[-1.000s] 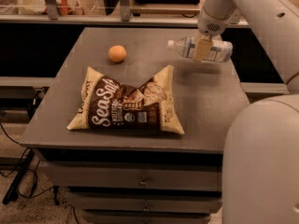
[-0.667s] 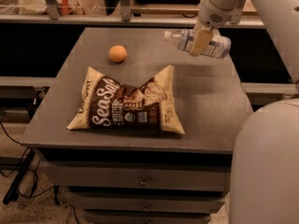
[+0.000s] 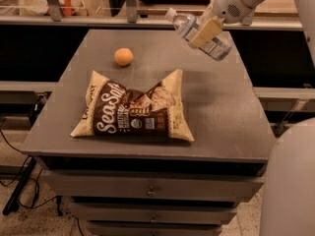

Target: Place blue plastic bottle upright

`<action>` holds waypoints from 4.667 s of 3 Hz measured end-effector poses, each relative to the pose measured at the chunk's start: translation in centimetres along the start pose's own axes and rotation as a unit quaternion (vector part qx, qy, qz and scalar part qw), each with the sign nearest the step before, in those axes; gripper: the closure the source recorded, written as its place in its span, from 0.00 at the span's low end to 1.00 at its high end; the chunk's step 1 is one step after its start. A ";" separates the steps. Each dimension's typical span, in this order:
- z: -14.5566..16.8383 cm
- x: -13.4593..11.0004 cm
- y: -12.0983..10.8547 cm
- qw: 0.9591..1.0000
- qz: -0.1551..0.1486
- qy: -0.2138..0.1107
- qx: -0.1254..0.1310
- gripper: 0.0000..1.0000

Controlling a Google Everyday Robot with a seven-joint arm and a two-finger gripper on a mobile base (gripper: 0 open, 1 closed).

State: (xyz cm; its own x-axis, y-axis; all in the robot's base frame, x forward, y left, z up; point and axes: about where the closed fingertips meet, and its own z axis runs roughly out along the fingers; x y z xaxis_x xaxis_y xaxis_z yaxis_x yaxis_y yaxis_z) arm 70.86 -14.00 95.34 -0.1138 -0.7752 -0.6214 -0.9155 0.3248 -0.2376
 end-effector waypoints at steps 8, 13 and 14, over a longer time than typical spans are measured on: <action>-1.5 0.1 -3.3 0.917 0.169 -0.361 0.015 1.00; 0.7 5.2 -3.8 0.898 0.157 -0.408 0.057 1.00; 1.0 5.5 -4.1 0.891 0.156 -0.421 0.067 0.84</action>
Offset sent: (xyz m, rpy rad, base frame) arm 0.0014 -0.0075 0.0374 0.5979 0.0012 -0.1119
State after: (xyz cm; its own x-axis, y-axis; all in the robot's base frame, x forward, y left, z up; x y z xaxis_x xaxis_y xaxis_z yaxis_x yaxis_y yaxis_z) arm 74.34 -19.06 92.15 0.0264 0.0277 -0.9993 -0.8293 0.5587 -0.0064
